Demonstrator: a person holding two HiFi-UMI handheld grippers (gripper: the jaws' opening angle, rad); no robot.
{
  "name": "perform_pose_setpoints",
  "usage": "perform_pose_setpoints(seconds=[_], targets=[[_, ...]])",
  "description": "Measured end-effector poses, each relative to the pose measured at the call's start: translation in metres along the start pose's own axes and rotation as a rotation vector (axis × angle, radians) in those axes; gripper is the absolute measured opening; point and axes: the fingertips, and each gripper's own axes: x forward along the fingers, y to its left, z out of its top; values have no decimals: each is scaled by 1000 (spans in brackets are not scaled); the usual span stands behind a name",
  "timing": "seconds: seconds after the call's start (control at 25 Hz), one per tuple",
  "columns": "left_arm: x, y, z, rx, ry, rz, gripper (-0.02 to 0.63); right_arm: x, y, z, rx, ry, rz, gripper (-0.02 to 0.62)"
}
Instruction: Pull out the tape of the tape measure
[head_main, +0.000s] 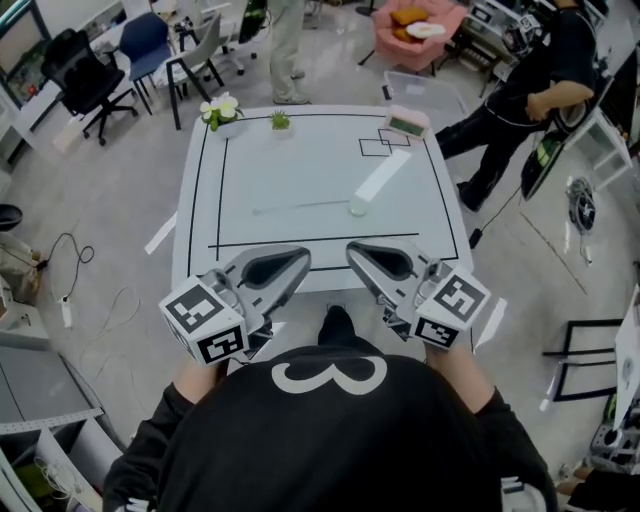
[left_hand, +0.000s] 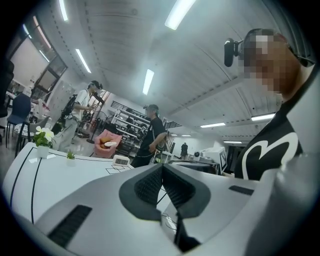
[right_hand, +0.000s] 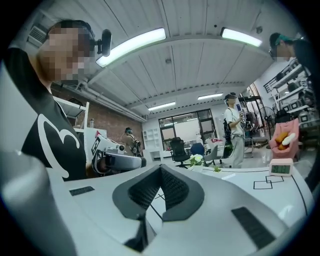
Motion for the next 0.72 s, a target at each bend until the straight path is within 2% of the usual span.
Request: perform_pose_setpoints(seconds=[0.72], targets=[[1, -19, -15, -22, 19, -7, 3, -23, 12, -6, -4, -2, -53, 9]])
